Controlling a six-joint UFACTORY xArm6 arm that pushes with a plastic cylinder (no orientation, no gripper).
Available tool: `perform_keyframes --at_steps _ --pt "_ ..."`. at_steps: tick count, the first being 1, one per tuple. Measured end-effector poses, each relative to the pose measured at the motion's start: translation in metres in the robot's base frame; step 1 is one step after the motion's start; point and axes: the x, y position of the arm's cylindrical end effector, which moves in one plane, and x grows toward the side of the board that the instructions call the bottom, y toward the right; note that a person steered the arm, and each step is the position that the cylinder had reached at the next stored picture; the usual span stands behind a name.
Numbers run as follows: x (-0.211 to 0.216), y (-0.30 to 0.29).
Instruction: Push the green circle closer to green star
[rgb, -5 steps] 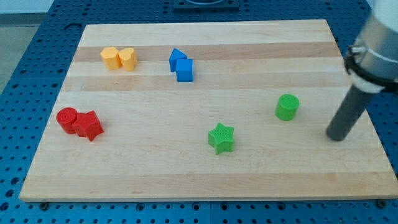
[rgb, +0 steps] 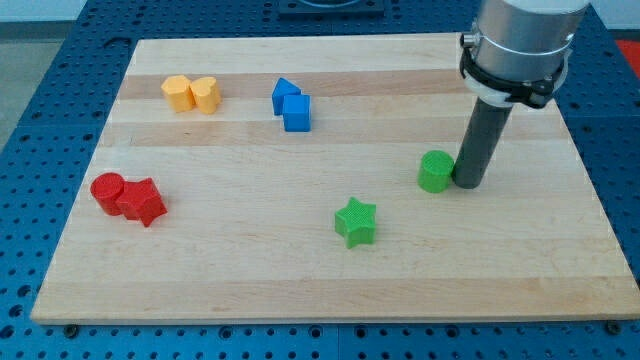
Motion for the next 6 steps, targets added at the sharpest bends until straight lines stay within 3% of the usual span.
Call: perform_keyframes --at_steps 2,5,6 --pt "-0.028 0.004" --pt "0.003 -0.095" --pt "0.002 -0.071"
